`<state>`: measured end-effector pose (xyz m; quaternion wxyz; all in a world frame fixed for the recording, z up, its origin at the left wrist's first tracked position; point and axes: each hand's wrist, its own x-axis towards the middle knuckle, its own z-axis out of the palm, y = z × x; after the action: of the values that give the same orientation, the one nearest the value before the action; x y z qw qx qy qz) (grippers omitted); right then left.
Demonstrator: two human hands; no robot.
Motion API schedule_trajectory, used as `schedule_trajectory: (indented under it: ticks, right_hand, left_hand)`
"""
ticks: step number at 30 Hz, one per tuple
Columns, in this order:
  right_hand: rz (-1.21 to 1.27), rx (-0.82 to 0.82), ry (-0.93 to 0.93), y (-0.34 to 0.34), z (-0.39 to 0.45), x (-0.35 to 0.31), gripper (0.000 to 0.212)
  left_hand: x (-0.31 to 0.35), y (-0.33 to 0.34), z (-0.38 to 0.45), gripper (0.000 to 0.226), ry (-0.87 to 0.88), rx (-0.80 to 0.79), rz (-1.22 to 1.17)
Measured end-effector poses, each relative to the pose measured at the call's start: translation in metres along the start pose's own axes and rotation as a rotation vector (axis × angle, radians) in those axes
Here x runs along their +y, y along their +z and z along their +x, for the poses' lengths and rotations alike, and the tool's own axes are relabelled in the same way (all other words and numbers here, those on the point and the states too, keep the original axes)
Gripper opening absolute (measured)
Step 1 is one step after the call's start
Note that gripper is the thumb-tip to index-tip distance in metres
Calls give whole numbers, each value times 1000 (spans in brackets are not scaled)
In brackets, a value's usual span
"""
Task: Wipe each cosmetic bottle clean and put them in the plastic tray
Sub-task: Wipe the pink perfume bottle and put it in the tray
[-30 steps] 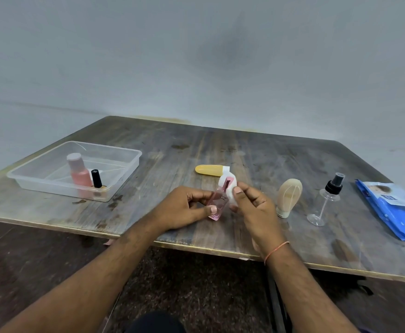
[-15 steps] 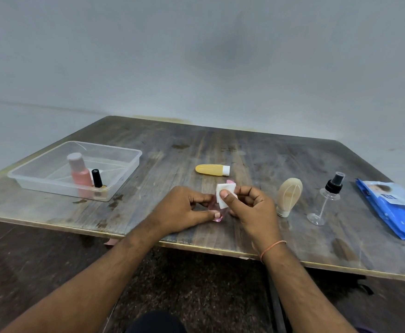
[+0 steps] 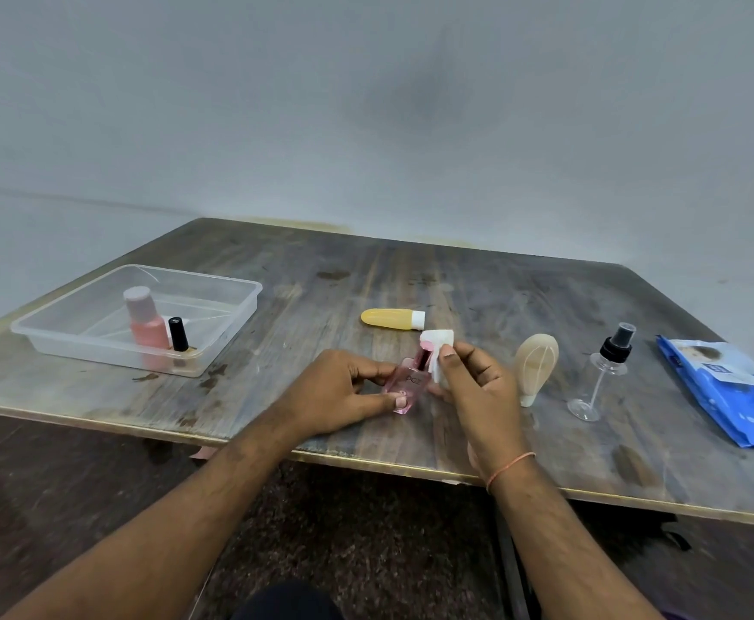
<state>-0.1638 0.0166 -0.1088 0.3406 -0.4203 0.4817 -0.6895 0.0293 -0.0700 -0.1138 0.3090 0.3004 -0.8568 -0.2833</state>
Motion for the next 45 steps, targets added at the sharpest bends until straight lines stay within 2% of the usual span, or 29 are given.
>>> schedule_trajectory:
  ticks: [7,10,15,19,21,26,30,35,37,42,45]
  right_hand:
    - [-36,-175,-82,2,-5,-1,19]
    - [-103,-152,-68,1,-3,2,21]
    - [-127,-27,-56,-4,3,11,8]
    - [-46,30,-58,-2,5,11,16]
    - [-33,19,-72,-1,4,10,16]
    - [-112,-128,-107,1,1,10,16]
    - [-209,-116,-117,-3,5,16,11]
    - [-216,-39,-88,-6,6,19,9]
    - [-279,-34,-78,-6,6,20,8]
    - [-655,-110,-102,0,4,17,9]
    - [-708,-128,-125,2,4,14,15]
  left_hand:
    - [-2,0,0,30,32,-26,-31]
    - [-1,0,0,31,18,-36,-29]
    - [0,-2,-2,38,-32,-10,-31]
    - [-1,0,0,39,-6,18,-40]
    - [2,-1,0,39,25,31,-72]
    - [-5,2,3,37,62,34,-106]
    - [0,1,2,38,67,23,-92]
    - [-9,1,1,38,-12,77,-158]
    - [-11,-1,2,35,-29,126,-226]
    - [-14,1,4,34,-60,190,-389]
    - [-14,1,5,34,-81,212,-408]
